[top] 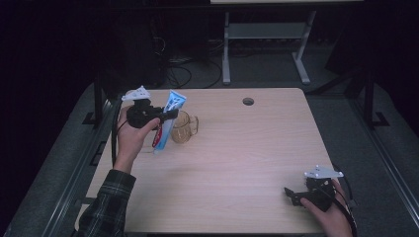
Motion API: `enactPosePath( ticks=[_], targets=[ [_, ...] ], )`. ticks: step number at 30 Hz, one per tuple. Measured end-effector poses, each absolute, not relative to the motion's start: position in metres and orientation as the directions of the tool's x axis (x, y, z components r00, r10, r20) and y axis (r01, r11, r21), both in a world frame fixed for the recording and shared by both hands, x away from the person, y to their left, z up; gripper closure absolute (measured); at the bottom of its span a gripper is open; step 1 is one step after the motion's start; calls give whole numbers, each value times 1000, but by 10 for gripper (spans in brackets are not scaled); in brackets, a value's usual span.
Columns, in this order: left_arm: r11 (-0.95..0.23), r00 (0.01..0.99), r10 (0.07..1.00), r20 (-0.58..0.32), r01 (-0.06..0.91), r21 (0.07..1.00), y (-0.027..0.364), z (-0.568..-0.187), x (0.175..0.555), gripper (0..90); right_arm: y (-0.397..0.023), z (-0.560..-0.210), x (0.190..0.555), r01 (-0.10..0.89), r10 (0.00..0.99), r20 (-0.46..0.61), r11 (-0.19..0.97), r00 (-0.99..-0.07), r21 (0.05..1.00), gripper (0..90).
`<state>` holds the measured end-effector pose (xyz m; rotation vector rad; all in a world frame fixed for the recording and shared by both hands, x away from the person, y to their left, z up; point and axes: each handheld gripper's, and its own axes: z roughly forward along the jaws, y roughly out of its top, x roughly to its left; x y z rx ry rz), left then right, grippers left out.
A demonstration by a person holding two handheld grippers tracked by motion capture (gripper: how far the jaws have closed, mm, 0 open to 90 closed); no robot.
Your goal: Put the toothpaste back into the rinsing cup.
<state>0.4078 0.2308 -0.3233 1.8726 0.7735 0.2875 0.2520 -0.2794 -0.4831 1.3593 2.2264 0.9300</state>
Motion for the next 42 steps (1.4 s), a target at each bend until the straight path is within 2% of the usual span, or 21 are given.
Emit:
enactPosePath(
  ticks=[42],
  targets=[
    [-193, 733, 670, -118, 326, 925, 223, -296, 467, 723, -280, -483, 252, 638, 881, 26, 321, -472, 700, 5]
  ],
)
